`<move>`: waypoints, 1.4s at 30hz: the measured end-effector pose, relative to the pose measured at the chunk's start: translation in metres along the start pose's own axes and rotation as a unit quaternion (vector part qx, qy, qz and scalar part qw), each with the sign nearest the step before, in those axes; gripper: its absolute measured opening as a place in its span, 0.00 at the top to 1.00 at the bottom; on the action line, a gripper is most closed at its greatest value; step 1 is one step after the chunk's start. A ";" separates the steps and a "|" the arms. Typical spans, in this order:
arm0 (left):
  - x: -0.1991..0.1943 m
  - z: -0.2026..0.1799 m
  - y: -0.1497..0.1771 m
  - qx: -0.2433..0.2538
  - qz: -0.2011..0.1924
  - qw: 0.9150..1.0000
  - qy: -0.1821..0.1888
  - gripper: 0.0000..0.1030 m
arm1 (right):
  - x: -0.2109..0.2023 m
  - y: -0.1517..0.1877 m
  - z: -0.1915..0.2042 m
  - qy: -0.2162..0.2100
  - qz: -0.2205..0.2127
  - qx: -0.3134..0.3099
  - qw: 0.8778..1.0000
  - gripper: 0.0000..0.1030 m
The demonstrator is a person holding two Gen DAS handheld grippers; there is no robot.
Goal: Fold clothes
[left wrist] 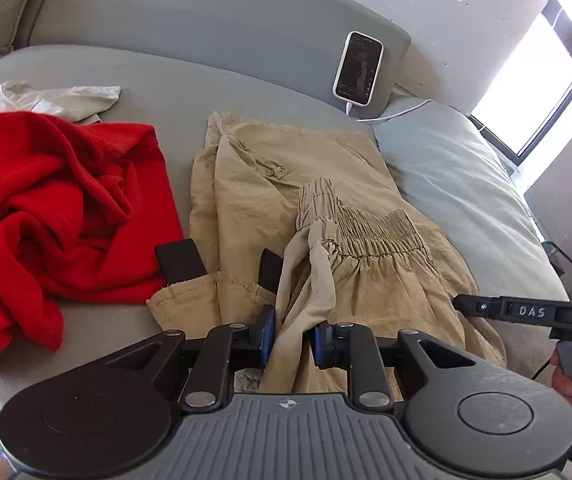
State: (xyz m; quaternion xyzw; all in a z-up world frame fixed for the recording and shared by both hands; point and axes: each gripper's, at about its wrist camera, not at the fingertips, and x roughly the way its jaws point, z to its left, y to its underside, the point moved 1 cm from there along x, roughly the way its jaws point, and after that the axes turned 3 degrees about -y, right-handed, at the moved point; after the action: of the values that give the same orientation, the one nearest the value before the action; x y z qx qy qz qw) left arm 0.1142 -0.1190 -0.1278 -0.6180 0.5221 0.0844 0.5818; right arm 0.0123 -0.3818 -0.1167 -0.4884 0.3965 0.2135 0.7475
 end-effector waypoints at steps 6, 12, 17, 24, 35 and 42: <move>0.004 0.003 -0.001 -0.022 0.000 1.000 0.005 0.75 | -0.022 -0.015 0.012 -0.087 -0.076 0.017 0.993 0.50; 0.004 -0.005 -0.003 -0.005 0.001 1.000 -0.013 0.80 | 0.029 -0.028 0.049 -0.083 -0.020 -0.039 0.996 0.56; 0.010 -0.015 -0.006 -0.007 0.008 0.999 -0.042 0.81 | 0.018 -0.024 0.062 -0.056 -0.052 -0.059 0.995 0.80; -0.032 -0.013 -0.011 -0.036 -0.037 0.996 -0.077 0.63 | 0.028 -0.028 0.042 -0.037 -0.003 -0.018 0.999 0.36; -0.028 -0.072 0.003 0.192 -0.140 0.970 -0.055 1.00 | -0.030 -0.006 0.042 -0.071 -0.095 -0.069 0.991 0.98; 0.041 -0.030 -0.005 0.139 -0.055 0.985 -0.087 0.92 | 0.035 0.006 0.069 0.048 -0.065 -0.229 0.970 0.98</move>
State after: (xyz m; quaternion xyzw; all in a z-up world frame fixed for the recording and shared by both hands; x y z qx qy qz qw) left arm 0.1207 -0.1669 -0.1443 -0.5495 0.4413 0.0320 0.7087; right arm 0.0557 -0.3195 -0.1338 -0.6812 0.3401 0.2259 0.6077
